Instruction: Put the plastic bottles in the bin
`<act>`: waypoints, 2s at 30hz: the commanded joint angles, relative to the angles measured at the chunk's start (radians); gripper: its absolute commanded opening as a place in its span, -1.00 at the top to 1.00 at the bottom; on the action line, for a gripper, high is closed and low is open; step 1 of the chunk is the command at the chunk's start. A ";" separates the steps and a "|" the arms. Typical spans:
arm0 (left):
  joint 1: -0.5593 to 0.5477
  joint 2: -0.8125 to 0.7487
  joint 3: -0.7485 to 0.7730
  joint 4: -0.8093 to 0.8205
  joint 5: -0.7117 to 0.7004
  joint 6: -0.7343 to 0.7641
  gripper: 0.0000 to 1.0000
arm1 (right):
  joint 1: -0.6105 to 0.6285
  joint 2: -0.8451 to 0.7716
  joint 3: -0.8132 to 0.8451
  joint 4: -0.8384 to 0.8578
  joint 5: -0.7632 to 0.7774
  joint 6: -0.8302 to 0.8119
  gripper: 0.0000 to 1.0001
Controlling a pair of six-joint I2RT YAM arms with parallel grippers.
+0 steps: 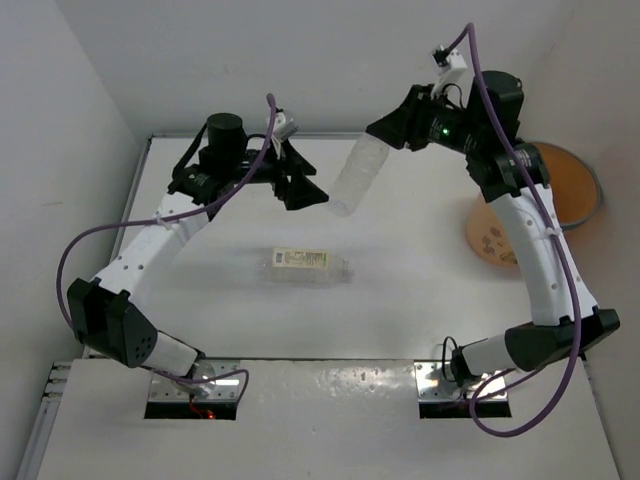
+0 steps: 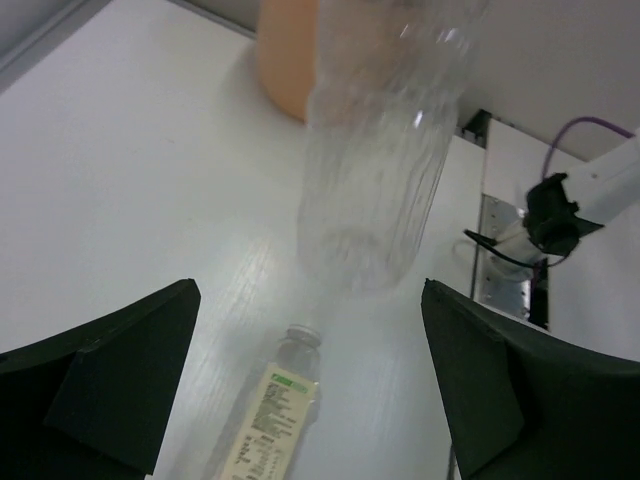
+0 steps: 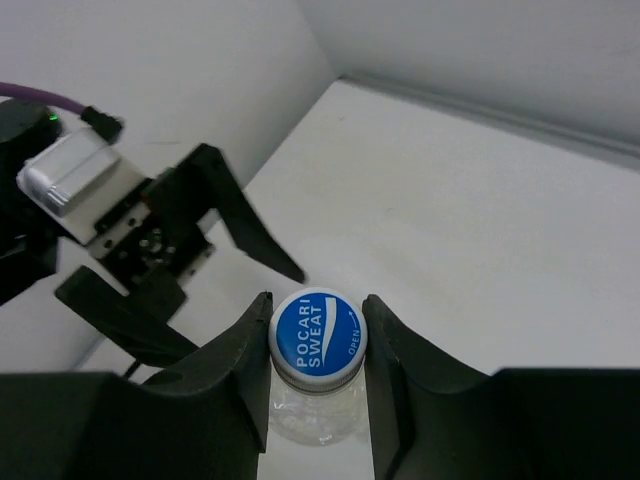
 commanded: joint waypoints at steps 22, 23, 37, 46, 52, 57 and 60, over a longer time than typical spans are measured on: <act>0.191 -0.055 -0.034 -0.134 -0.061 0.158 -1.00 | -0.681 -0.123 -0.177 -0.089 0.460 -0.707 1.00; 0.191 -0.055 -0.034 -0.134 -0.061 0.167 -1.00 | -0.669 -0.121 -0.223 -0.065 0.474 -0.710 1.00; 0.211 -0.055 -0.052 -0.212 -0.091 0.227 -1.00 | -0.569 -0.084 -0.501 -0.004 0.587 -0.854 0.71; 0.188 -0.021 -0.015 -0.355 -0.168 0.350 -1.00 | -0.549 -0.041 -0.309 -0.182 0.545 -0.757 -0.45; 0.033 -0.021 -0.038 -0.527 -0.242 0.600 -1.00 | -0.448 -0.075 0.040 -0.322 0.428 -0.597 -0.59; -0.128 -0.021 -0.149 -0.550 -0.360 0.698 -1.00 | -0.388 -0.061 0.216 -0.419 0.323 -0.523 -0.61; -0.203 0.014 -0.218 -0.516 -0.508 0.721 -1.00 | -0.353 -0.081 0.220 -0.454 0.289 -0.486 -0.61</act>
